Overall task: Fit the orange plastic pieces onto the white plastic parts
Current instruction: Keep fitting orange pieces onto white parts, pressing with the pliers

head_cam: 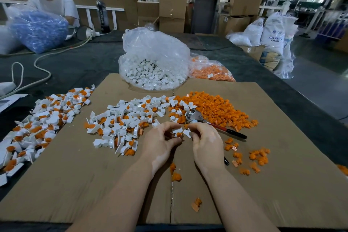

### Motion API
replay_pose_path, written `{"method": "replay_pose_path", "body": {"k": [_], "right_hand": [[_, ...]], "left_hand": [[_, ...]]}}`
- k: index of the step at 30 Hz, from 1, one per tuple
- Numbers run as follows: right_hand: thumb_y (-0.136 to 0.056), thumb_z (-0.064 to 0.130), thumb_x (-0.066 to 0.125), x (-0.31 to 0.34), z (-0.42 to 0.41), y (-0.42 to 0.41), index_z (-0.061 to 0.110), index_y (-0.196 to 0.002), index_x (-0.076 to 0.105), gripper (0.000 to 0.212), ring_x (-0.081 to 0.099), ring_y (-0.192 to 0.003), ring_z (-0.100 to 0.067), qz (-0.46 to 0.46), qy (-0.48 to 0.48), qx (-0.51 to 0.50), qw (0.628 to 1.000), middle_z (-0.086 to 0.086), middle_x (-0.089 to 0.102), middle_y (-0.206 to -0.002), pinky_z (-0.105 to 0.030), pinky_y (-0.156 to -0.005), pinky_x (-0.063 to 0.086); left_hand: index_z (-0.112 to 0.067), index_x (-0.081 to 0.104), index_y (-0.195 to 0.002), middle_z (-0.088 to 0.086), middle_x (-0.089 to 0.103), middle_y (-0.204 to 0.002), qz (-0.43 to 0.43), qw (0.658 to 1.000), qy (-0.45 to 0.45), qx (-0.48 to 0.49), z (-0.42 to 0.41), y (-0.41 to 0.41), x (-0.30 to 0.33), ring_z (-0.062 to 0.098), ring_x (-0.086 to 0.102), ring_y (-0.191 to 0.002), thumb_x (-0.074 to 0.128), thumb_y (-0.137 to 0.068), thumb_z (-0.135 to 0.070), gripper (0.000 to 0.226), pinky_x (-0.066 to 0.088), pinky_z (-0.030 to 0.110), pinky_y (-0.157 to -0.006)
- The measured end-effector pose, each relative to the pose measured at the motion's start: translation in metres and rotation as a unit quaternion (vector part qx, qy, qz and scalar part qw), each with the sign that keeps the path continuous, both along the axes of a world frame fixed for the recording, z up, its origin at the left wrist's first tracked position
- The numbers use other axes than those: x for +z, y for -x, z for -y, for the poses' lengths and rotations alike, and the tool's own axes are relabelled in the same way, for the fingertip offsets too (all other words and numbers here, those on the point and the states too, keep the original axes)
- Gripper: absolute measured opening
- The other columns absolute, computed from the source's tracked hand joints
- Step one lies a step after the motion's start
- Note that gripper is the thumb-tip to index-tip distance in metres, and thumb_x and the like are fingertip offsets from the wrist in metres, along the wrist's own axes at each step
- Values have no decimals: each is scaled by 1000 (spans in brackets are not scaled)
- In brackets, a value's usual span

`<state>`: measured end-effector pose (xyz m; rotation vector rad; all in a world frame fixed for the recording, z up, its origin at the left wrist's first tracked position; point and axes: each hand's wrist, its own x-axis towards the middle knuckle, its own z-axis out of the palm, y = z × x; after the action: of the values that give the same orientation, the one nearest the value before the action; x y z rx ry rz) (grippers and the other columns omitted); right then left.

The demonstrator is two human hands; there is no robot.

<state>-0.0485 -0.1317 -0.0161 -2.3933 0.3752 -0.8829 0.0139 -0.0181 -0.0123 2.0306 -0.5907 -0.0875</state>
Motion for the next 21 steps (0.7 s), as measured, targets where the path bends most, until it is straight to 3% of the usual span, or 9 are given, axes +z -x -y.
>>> {"method": "replay_pose_path", "body": {"k": [8,14,21], "right_hand": [[-81,-2,64,1,-2,3,9,-96,70,20,58,-94,-18,10,33,51,998,-2,67,-92,-26,-82,46],[-76,5,72,1,-2,2,7,-87,73,10,60,-87,-19,5,67,69,995,-5,67,-84,-20,-80,41],[-77,3,71,1,-2,3,7,-79,69,5,58,-83,-21,4,93,79,993,-6,64,-80,-24,-75,43]], "left_hand": [[-28,64,-109,-18,60,-94,12,1000,6,-8,-1,1,1,-4,54,-83,72,-79,-15,34,41,1,-69],[-26,63,-112,-13,62,-105,25,1000,-11,-13,-1,2,2,2,55,-97,70,-80,-19,33,38,3,-74],[-25,65,-106,-11,59,-83,28,1000,-12,-6,-2,4,3,2,50,-71,73,-78,-20,29,38,5,-60]]}}
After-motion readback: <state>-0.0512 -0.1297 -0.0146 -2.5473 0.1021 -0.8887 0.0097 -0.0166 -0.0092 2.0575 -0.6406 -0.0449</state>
